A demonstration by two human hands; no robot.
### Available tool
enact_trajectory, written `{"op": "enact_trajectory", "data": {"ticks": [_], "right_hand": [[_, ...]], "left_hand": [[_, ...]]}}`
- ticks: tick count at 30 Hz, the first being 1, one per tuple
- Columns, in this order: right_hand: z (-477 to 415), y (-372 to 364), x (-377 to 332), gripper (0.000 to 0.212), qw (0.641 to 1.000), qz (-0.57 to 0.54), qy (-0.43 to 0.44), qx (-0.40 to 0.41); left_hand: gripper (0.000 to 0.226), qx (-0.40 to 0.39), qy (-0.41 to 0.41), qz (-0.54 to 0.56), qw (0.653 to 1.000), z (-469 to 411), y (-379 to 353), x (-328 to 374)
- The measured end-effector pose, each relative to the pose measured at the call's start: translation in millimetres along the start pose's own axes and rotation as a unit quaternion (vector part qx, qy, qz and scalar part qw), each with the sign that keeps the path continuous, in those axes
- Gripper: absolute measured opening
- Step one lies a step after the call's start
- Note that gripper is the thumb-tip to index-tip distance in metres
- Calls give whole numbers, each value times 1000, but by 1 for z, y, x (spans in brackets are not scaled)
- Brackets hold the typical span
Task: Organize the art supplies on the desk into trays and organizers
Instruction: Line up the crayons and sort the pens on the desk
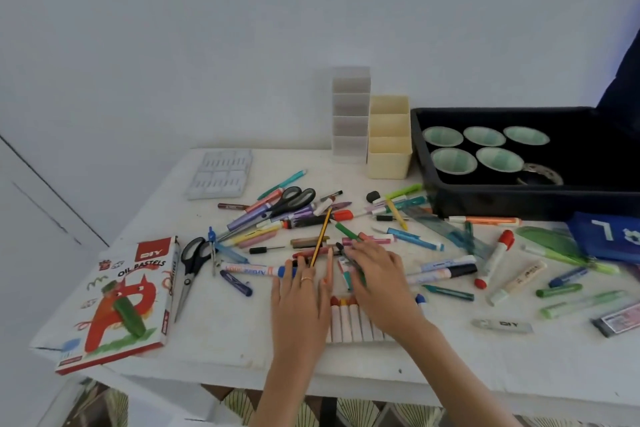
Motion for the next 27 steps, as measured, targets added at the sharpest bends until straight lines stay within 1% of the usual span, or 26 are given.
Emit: {"op": "enact_trajectory", "data": {"ticks": [1, 3, 6, 9, 12, 16, 18, 20, 22, 24, 26, 27], "right_hand": [[3, -6, -4, 42, 1000, 13, 4, -10], [9, -17, -13, 44, 1000, 23, 12, -14], [18, -30, -21, 44, 1000, -9, 25, 9], [20, -36, -30, 40, 998, -43, 29, 27], [21, -39, -37, 41, 998, -58, 38, 13], [21, -42, -38, 40, 999, -16, 34, 31], [21, -43, -34, 42, 998, 18, 12, 51], [20, -44, -31, 41, 996, 45, -19, 71], [20, -43, -27, 34, 993, 51, -44, 96], [19, -42, -25, 32, 990, 59, -75, 100], [19, -41, -22, 34, 989, 58, -97, 96], [18, -40, -21, 35, 988, 48, -109, 98]], "left_hand": [[70, 6, -10, 9, 1000, 1, -1, -3], [74, -4, -24, 24, 999, 2, -4, -10], [66, -11, -34, 47, 998, 2, -3, -17], [48, -14, -93, 45, 995, -1, 0, -24], [54, -43, -136, 26, 989, -4, 0, -34], [54, -89, -151, -29, 984, -6, 3, -48], [55, -98, -152, -25, 983, -6, 4, -54], [59, -91, -158, -1, 983, -6, 4, -59], [62, -81, -165, 43, 982, -7, 7, -61], [64, -40, -151, 93, 983, -16, 13, -63], [63, -16, -128, 103, 986, -34, 20, -67], [58, -9, -120, 100, 988, -47, 21, -70]]}}
Point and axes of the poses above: each hand's wrist, its own z-axis away from the middle knuckle, its own y-axis out of the back of the hand, x = y × z, the point moved 1 cm from there along -z, towards the middle knuckle, and after that the axes turned 9 degrees about x, right-handed, at the moved point
